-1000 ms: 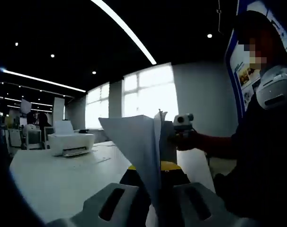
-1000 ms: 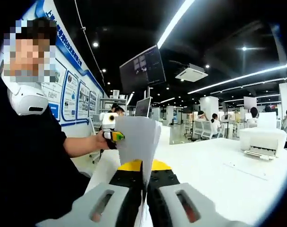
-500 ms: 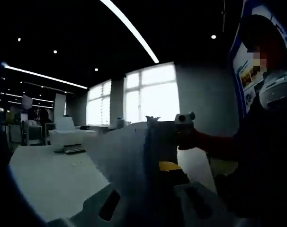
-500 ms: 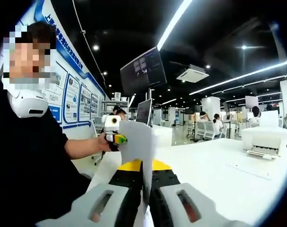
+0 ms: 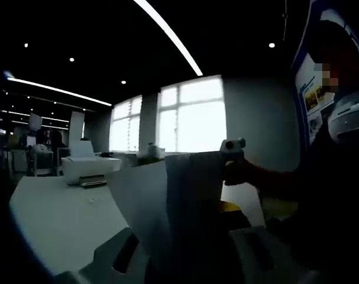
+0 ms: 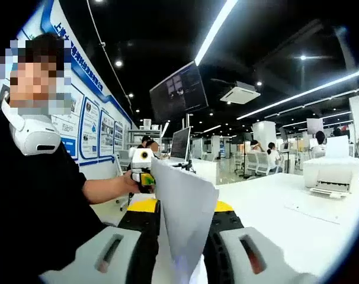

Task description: Organize the stack of printing papers by aligning and flattening the scattered papers on the table

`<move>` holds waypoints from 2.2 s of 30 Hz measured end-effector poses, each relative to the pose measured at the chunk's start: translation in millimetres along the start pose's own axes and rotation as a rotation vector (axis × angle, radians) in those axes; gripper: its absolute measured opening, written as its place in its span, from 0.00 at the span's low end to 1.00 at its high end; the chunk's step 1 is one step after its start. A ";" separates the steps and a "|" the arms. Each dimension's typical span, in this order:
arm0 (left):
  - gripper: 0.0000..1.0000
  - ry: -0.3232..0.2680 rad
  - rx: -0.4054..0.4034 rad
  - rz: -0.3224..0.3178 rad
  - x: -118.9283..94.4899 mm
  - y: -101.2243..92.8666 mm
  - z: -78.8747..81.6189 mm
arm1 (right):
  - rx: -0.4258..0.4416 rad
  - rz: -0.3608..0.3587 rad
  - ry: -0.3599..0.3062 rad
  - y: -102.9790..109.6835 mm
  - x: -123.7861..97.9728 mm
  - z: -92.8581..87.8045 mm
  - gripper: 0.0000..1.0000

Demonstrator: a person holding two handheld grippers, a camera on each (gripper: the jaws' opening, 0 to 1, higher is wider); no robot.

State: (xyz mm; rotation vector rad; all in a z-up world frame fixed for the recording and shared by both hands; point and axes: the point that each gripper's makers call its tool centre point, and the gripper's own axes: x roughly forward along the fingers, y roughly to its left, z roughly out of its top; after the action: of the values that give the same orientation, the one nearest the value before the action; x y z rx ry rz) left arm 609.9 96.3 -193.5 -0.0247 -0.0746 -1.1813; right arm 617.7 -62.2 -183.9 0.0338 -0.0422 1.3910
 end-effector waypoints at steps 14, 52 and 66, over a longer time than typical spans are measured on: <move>0.26 0.015 -0.003 0.017 -1.7 0.6 3.4 | 0.016 0.013 0.015 -3.1 5.9 -4.3 0.29; 0.05 0.497 0.358 -0.140 36.1 -40.7 77.4 | -0.405 0.065 0.476 16.1 14.3 36.9 0.48; 0.05 0.791 0.550 -0.253 72.4 -69.7 91.1 | -0.401 0.195 0.609 37.7 44.0 22.3 0.36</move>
State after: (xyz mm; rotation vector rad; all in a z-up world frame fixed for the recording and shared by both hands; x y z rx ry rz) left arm 568.7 8.4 -99.0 0.9531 0.3049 -1.3142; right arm 588.2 -13.2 -159.5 -0.7423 0.1884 1.5143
